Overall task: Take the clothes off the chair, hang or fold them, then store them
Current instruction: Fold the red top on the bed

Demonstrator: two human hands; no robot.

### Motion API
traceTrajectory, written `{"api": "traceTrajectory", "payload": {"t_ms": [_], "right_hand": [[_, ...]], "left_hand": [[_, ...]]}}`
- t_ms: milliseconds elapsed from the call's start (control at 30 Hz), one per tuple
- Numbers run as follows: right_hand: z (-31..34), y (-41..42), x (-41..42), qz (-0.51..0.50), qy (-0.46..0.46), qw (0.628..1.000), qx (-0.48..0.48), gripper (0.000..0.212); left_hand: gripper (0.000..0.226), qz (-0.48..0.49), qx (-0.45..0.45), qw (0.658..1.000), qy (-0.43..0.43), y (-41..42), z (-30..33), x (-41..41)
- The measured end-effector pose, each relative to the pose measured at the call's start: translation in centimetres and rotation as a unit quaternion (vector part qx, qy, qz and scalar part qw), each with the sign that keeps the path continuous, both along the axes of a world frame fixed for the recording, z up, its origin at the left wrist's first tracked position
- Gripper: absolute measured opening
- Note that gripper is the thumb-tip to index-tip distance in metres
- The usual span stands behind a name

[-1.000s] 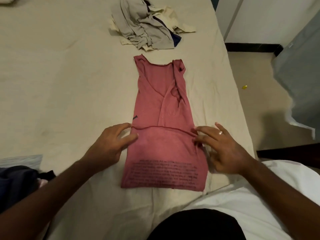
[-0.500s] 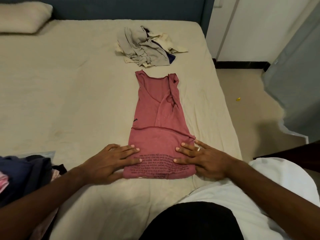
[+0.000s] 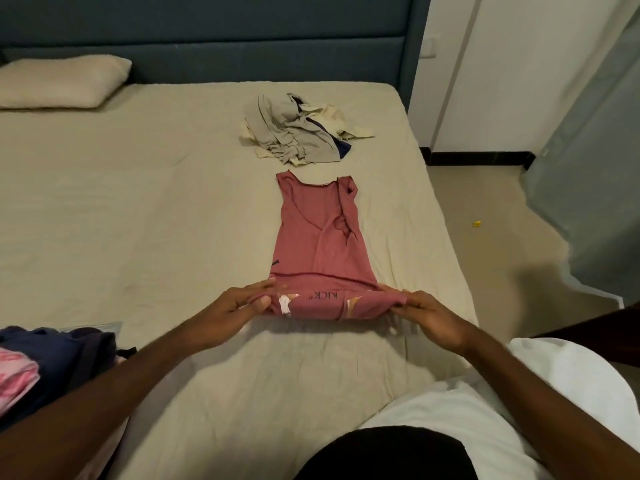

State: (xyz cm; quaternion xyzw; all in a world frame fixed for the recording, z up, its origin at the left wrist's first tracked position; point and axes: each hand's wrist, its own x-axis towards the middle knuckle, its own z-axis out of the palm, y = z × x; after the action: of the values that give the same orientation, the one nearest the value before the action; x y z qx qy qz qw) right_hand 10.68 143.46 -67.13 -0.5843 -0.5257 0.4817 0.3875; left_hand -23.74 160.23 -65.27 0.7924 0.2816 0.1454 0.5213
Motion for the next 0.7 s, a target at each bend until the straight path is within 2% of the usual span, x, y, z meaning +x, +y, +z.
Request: {"api": "traceTrajectory", "payload": {"t_ms": [67, 167, 233, 300, 400, 467, 500, 567, 667, 700], "right_hand": [[0.7, 0.4, -0.1, -0.024, 0.031, 0.999, 0.016, 0.027], [1.4, 0.6, -0.1, -0.036, 0.078, 0.996, 0.01, 0.03], [2.0, 0.3, -0.2, -0.011, 0.096, 0.995, -0.02, 0.043], [2.1, -0.3, -0.4, 0.016, 0.124, 0.991, -0.055, 0.035], [2.5, -0.4, -0.8, 0.018, 0.189, 0.978, -0.081, 0.029], [2.3, 0.8, -0.9, -0.022, 0.205, 0.975, -0.086, 0.059], [2.4, 1.6, -1.3, -0.055, 0.207, 0.972, -0.094, 0.059], [2.6, 3.6, -1.9, -0.12, 0.199, 0.966, -0.112, 0.044], [3.0, 5.6, -2.4, -0.111, 0.125, 0.981, -0.096, 0.046], [2.8, 6.4, -2.3, -0.104, 0.091, 0.987, -0.087, 0.046]], "left_hand": [[0.039, 0.013, -0.078, 0.997, -0.001, 0.5, 1.6, 1.1], [0.045, 0.016, -0.134, 0.991, 0.013, 1.2, 1.9, 1.2], [0.047, 0.005, -0.189, 0.981, 0.03, 1.3, 2.0, 0.6], [0.043, -0.018, -0.24, 0.97, 0.043, 1.1, 2.7, 0.2], [0.063, -0.023, -0.31, 0.95, 0.011, 1.5, 3.3, 0.1], [0.058, 0.041, -0.322, 0.945, -0.028, 2.5, 3.3, 1.0], [0.054, 0.087, -0.319, 0.943, -0.036, 3.0, 3.1, 1.7], [0.053, 0.145, -0.309, 0.939, -0.035, 3.6, 2.7, 3.4], [0.077, 0.179, -0.262, 0.948, -0.035, 3.8, 0.9, 4.8], [0.072, 0.191, -0.231, 0.953, -0.039, 4.2, 0.3, 5.1]]}}
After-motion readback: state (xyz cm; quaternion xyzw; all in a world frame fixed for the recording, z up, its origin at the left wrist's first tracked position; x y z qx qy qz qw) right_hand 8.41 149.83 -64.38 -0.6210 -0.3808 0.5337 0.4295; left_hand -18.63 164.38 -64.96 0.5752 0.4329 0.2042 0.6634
